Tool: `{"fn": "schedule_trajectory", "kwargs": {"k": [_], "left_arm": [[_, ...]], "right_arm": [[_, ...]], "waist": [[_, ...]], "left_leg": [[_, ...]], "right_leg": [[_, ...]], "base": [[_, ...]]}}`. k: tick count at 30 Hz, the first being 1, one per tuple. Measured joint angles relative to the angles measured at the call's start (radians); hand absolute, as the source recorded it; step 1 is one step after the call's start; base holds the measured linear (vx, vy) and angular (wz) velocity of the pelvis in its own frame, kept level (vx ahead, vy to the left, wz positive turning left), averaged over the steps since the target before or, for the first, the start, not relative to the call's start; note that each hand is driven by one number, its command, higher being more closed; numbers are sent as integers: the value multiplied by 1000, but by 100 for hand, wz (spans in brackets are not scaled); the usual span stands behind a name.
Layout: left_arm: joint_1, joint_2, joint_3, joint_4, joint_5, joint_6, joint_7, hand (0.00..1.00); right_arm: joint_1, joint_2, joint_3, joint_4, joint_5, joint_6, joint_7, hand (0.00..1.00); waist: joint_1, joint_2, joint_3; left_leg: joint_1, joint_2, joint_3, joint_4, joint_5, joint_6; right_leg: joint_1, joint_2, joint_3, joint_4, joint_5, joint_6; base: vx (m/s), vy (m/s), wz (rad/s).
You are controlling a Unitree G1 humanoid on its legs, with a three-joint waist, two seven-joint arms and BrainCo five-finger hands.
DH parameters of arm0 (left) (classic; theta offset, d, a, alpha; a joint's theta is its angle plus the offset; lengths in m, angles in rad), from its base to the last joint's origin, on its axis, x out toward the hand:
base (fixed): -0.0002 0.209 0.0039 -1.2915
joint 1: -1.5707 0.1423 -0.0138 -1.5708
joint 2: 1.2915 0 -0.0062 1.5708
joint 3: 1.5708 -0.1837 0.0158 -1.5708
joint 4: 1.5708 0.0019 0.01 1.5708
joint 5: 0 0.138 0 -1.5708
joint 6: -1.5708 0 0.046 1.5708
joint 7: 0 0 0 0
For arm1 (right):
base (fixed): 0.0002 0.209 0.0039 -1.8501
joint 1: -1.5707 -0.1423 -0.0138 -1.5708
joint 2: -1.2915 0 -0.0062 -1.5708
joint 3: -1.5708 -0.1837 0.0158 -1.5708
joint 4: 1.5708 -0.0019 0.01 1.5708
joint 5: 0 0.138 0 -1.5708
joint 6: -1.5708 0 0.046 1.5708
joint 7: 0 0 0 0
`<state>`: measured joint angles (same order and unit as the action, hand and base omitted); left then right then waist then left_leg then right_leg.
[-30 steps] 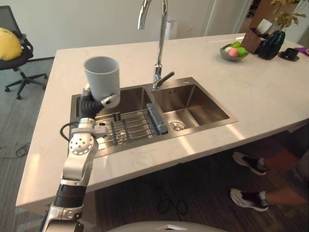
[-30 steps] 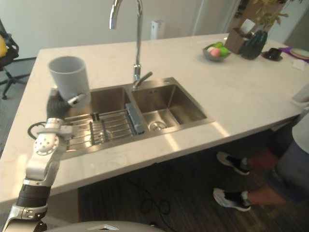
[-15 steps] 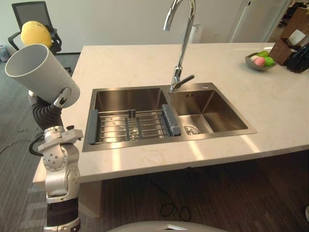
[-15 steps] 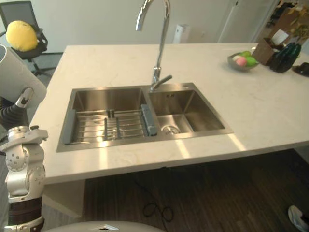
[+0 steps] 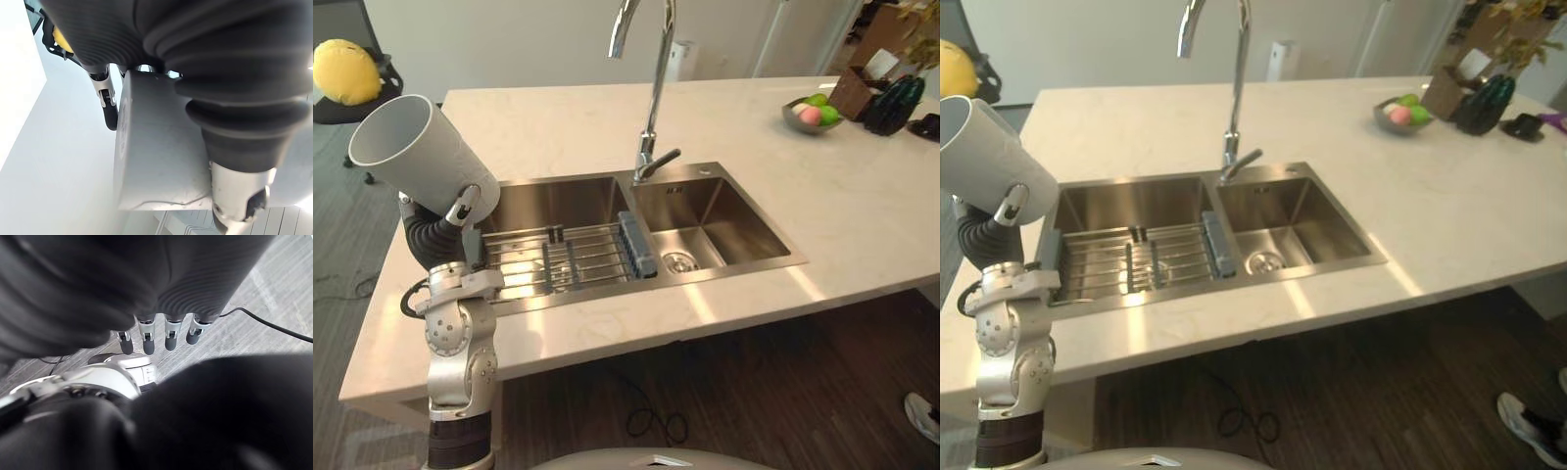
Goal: Walk over to the sink, pick up the cup, carry it to the dishwasher, place the cup inside the dishwasher, then close the dishwasher door
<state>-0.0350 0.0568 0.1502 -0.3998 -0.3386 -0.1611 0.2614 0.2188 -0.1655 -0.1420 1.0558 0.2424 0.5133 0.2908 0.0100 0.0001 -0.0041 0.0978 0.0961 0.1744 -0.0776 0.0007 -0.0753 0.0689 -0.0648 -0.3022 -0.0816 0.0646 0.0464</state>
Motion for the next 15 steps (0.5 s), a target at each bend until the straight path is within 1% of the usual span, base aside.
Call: {"fn": "schedule_trajectory", "kwargs": {"k": [1,2,3,5,6,7,8,9,10,11,12,13,14,15], "left_arm": [[0,0,11,0,7,0,12,100],[0,0,22,0,12,0,19,100],[0,0,39,0,21,0,28,100],[4,0,59,1,31,3,41,100],[18,0,81,1,41,4,42,100],[40,0,103,-3,57,13,40,100],[57,0,116,-7,66,17,36,100],[96,0,146,-22,79,22,34,100],[125,0,174,-23,90,22,35,100],[142,1,192,-24,90,22,35,100],[186,1,238,-29,88,22,37,100],[209,3,272,-29,86,22,38,100],[216,5,286,-29,85,22,37,100],[215,2,295,-40,76,23,34,100]], "right_arm": [[-7,-6,0,11,-20,-7,5,0],[-14,-9,0,22,-41,-7,11,0],[-22,-8,0,27,-81,-7,14,0],[-33,-8,1,31,-126,-9,16,0],[-42,-9,6,39,-145,-9,18,0],[-49,-13,13,49,-171,-9,25,0],[-52,-16,16,55,-174,-9,31,0],[-62,-20,23,61,-184,-8,37,0],[-67,-29,24,63,-193,-10,43,0],[-69,-36,28,65,-193,-10,51,0],[-81,-51,43,66,-212,-13,65,0],[-98,-59,42,62,-223,-18,75,0],[-100,-56,38,65,-237,-19,79,0],[-116,-51,6,108,-257,-18,84,0]], "waist": [[3,9,-4],[12,13,-5],[18,14,-4],[22,13,1],[27,11,10],[39,24,27],[47,26,30],[58,42,47],[78,57,61],[90,63,70],[107,77,87],[108,80,91],[111,74,94],[108,39,99]], "left_leg": [[-8,-3,-14,0,3,2],[-11,-4,-22,3,4,3],[-23,-5,-41,30,-1,6],[-47,-11,-82,76,-8,11],[-66,-20,-124,118,-11,14],[-93,-31,-173,166,-21,17],[-107,-33,-197,188,-26,16],[-136,-39,-254,223,-30,13],[-159,-42,-298,231,-29,8],[-167,-45,-315,225,-25,2],[-176,-44,-320,204,-22,-2],[-186,-44,-307,179,-28,8],[-193,-45,-263,153,-52,58],[-220,-43,-112,205,-62,137]], "right_leg": [[1,-2,-14,0,-1,2],[2,-3,-21,0,-2,2],[8,-5,-42,0,-2,2],[26,-9,-76,0,-3,3],[50,-19,-113,0,-13,6],[78,-21,-154,1,-24,3],[88,-23,-176,0,-34,0],[104,-21,-225,0,-54,-12],[110,-11,-265,-6,-58,-17],[110,-7,-277,-6,-59,-19],[119,4,-314,-3,-60,-21],[121,5,-346,1,-58,-22],[122,-5,-375,0,-56,-40],[118,-56,-472,1,-56,-55]], "base": [[6,4,25],[15,-6,37],[18,-10,43],[-20,-26,64],[-147,-44,100],[-168,-45,108],[-231,-22,122],[-247,-13,134],[-276,-10,131],[-279,-18,112],[-220,-45,98],[-161,-78,132],[-61,-57,176],[32,12,197]]}}
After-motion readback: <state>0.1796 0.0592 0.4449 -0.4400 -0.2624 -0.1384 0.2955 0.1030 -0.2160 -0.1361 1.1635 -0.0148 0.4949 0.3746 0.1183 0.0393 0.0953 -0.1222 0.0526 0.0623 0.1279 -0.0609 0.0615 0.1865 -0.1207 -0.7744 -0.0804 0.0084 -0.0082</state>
